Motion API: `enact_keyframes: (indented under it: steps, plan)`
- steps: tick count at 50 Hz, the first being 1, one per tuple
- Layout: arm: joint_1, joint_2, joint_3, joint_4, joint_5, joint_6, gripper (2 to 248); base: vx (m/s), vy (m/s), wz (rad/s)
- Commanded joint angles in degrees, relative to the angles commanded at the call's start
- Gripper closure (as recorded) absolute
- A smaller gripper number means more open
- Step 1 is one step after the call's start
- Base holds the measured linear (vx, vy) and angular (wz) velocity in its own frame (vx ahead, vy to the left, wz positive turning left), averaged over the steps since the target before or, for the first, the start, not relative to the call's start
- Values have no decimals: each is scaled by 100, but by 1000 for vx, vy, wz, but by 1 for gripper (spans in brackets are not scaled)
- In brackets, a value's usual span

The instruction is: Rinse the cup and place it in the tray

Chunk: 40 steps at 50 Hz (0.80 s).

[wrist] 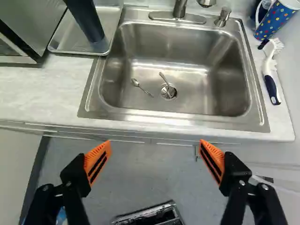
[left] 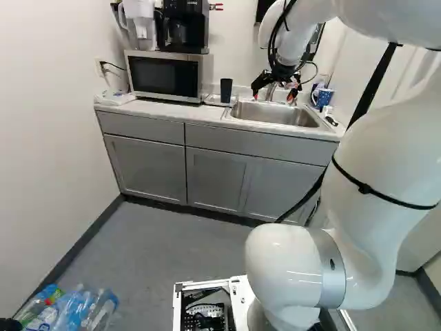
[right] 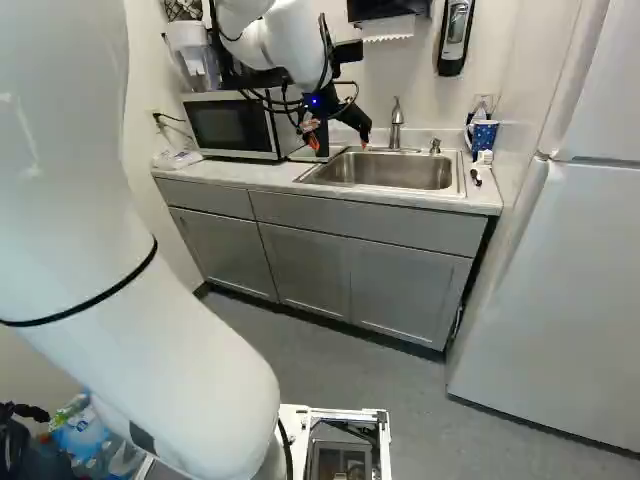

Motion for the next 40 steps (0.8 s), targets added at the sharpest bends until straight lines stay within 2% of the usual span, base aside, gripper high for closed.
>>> enact_keyframes:
  steps: [22,40]
  plan:
    - [0,0,0,0,0,0,3,-74,67,0]
    - [0,0,0,0,0,0,3,-4,3,0]
